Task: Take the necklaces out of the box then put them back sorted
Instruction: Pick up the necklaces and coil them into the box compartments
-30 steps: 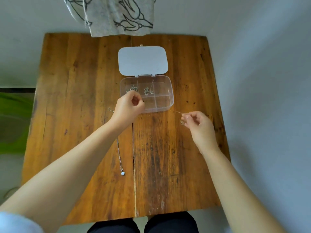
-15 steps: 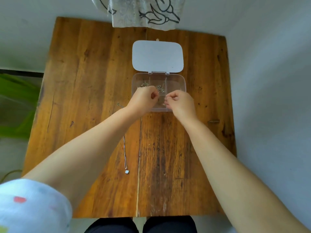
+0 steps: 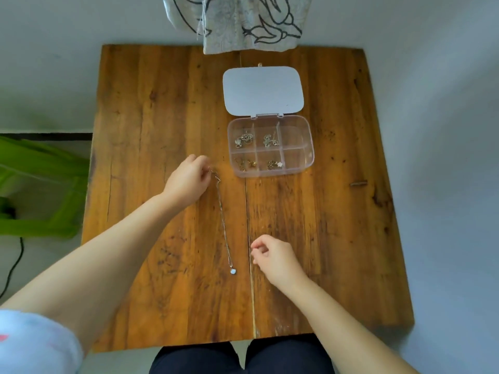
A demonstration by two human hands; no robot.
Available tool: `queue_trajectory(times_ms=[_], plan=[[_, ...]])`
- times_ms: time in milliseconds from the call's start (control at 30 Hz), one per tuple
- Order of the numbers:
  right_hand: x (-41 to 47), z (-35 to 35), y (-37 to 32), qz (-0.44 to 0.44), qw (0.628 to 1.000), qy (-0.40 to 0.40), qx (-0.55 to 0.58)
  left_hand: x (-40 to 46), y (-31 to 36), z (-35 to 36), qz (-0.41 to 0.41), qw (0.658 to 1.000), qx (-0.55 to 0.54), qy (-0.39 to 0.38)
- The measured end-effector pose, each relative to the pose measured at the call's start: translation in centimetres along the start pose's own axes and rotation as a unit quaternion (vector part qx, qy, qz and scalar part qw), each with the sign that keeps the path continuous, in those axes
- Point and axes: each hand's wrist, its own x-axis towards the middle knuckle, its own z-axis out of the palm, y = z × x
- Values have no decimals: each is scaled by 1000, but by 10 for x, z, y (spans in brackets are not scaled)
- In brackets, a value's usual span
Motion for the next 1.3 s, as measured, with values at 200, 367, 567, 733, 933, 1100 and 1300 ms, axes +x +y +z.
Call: queue_trajectory(times_ms=[200,367,567,733,933,1100,1300], plan=[[-22,48,-7,-12,992,49,-111,12,5,5,53,992,109,-29],[-23,67,-15,-28,977,92,-189,18,4,5,80,990,100,-56],[-22,79,-16,-26,973,109,-202,13,-5,3,99,992,49,-58],[-26,81,-13,-32,974,101,-201,-6,0,-8,73,995,-41,-49],[-40,55,-2,15,994,102,40,-23,31,-26,-71,944,-315,-61],[-61,8,20,27,962,156,221,-14,98,-34,-72,894,-436,-79],[-82,-42,72,66,897,272,343,8,196,13,-141,804,-565,-122]])
